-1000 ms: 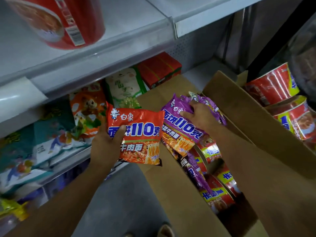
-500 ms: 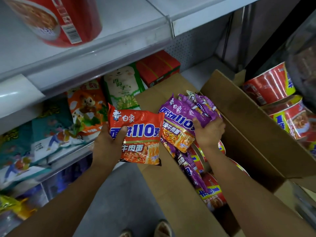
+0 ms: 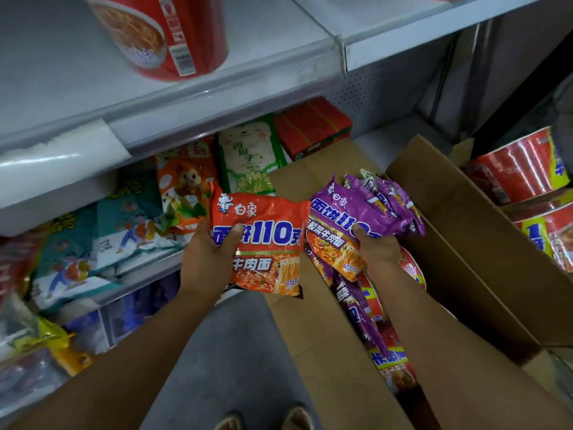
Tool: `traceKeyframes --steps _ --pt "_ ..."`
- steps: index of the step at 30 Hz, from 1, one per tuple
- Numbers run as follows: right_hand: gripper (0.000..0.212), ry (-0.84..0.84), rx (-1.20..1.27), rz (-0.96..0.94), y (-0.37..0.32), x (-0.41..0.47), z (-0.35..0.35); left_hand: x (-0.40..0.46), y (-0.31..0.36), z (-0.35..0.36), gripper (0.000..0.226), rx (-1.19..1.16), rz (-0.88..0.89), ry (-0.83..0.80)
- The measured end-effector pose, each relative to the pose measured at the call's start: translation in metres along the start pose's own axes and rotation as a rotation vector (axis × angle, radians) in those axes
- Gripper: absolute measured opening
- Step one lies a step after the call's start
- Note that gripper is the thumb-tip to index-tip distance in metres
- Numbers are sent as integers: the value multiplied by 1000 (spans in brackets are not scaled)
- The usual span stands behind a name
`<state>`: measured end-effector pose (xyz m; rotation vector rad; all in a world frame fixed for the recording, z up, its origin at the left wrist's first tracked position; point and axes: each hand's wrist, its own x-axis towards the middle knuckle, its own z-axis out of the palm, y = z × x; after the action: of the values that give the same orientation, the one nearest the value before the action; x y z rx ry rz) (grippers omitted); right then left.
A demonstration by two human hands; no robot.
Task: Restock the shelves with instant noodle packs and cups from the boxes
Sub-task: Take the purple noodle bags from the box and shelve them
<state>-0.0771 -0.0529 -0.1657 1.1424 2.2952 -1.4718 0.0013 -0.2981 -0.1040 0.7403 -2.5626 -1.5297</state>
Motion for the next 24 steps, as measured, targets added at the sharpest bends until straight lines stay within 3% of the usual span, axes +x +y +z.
traceKeyframes --steps 4,10,15,19,24 --pt "66 25 -82 -99 -7 -17 -7 -10 6 -12 44 -10 -7 14" --pt "59 17 -51 -290 -28 -50 -21 -23 20 -36 39 2 13 64" --pt "67 11 32 -431 -46 -77 -38 -37 40 -59 27 -28 58 83" --pt "42 -6 89 -532 -66 -108 -58 -48 58 -87 38 -70 115 95" --pt "36 -17 117 -651 -97 -165 -87 -65 83 -132 37 -129 178 107"
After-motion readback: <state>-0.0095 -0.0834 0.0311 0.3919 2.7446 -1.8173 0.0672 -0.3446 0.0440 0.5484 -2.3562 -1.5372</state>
